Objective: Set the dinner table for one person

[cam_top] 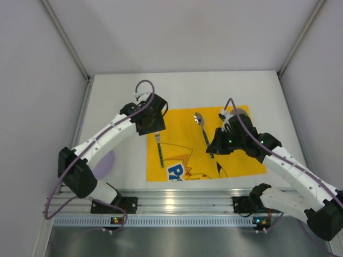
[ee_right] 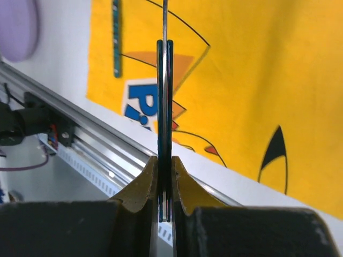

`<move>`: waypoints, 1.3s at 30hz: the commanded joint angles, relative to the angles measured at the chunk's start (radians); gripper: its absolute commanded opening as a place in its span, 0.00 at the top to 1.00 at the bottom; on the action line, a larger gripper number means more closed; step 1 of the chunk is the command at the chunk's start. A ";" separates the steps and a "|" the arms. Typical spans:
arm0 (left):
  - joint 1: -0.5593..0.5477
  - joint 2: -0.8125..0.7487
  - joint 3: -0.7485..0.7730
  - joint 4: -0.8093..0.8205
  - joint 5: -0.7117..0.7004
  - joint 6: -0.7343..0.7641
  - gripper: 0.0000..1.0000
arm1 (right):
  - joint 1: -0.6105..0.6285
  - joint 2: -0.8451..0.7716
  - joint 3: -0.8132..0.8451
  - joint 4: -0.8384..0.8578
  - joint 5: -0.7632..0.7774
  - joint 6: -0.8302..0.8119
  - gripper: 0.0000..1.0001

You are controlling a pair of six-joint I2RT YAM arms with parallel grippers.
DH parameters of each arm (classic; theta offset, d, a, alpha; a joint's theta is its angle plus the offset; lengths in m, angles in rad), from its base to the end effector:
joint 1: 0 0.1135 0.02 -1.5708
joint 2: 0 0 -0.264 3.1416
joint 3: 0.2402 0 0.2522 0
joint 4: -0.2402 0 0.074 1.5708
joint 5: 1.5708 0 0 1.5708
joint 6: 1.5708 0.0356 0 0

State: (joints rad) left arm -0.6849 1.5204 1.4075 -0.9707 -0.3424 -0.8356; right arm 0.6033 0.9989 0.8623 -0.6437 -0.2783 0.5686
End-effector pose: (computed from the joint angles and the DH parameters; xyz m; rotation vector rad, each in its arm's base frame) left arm 0.2455 -0.1851 0.3142 -0.3019 2.5406 -0.1175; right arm 0.1632 0.1243 0.2854 -0.1888 2.4895 0.8659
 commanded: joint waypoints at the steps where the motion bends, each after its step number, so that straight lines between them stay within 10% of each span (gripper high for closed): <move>1: 0.131 -0.140 -0.165 -0.048 -0.095 0.065 0.32 | -0.017 -0.059 -0.057 -0.157 0.085 -0.039 1.00; 23: 0.513 -0.111 -0.410 0.110 -0.067 0.389 0.36 | -0.312 0.191 -0.256 -0.076 0.090 0.019 1.00; 30: 0.574 -0.046 -0.410 0.136 -0.061 0.450 0.39 | -0.312 0.178 -0.215 -0.175 0.152 0.033 0.40; 39: 0.607 0.079 -0.392 0.121 -0.101 0.460 0.55 | -0.310 0.090 -0.085 -0.321 0.159 0.025 0.29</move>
State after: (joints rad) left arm -0.0910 1.5726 1.0019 -0.8570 -0.4133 -0.3893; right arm 0.3042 1.1378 0.7006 -0.8951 -0.1356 0.5892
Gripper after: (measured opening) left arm 0.455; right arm 0.711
